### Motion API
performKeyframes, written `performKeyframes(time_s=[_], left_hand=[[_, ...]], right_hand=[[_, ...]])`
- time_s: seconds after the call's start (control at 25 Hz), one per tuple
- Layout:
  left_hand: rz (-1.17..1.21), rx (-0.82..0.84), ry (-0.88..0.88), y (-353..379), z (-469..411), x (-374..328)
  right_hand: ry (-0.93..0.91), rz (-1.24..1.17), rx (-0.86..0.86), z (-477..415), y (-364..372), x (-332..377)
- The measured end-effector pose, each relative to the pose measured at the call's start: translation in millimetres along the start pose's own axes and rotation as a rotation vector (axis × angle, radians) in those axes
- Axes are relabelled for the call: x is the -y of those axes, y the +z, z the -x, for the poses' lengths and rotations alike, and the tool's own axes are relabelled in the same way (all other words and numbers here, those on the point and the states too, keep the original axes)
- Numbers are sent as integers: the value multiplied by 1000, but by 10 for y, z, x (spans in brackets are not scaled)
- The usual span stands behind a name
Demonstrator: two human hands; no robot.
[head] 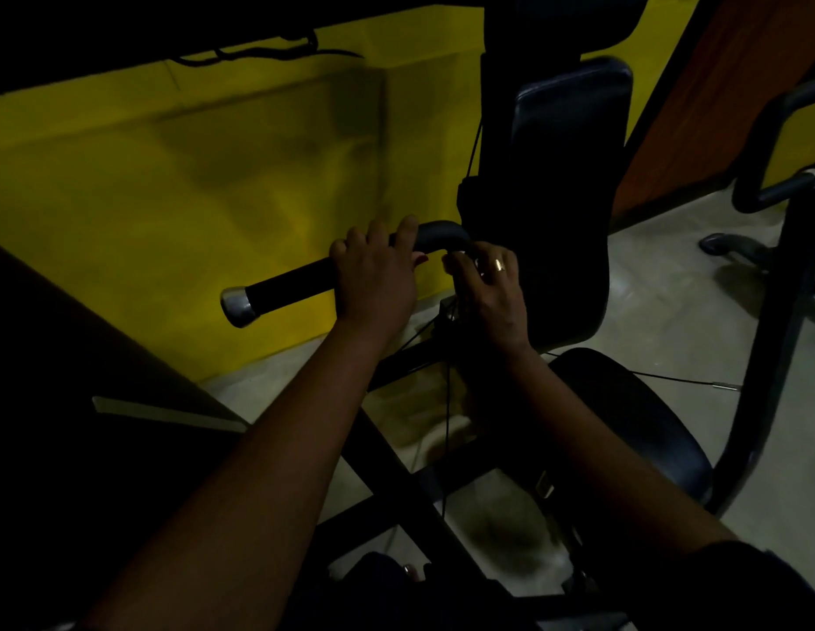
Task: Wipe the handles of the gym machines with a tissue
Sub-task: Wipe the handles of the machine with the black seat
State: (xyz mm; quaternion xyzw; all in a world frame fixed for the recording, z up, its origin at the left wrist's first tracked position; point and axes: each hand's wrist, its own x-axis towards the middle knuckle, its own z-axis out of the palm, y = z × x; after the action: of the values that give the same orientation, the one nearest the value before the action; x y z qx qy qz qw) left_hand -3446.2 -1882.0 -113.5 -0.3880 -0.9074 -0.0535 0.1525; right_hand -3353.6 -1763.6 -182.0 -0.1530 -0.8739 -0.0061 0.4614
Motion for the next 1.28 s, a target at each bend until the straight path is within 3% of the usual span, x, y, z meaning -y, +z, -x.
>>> performKeyframes(time_s=[0.16, 0.44, 0.64, 0.8, 1.0, 1.08, 1.2, 1.28], left_hand=[[7, -28, 13, 5, 12, 15], [4, -34, 9, 23, 12, 12], [-2, -38, 20, 33, -6, 15], [9, -58, 6, 31, 10, 5], [8, -30, 15, 13, -1, 16], [5, -51, 21, 18, 2, 24], [8, -34, 26, 8, -10, 25], [2, 2, 26, -3, -14, 24]], right_hand=[[27, -76, 67, 535, -112, -72], [165, -187, -77, -58, -23, -20], [639, -457, 120, 438, -263, 39], [716, -588, 48, -279, -174, -12], [726, -846, 321, -297, -76, -321], [742, -863, 575, -188, -68, -421], [939, -1074, 942, -336, -15, -555], [1001, -1255, 969, -597, 23, -540]])
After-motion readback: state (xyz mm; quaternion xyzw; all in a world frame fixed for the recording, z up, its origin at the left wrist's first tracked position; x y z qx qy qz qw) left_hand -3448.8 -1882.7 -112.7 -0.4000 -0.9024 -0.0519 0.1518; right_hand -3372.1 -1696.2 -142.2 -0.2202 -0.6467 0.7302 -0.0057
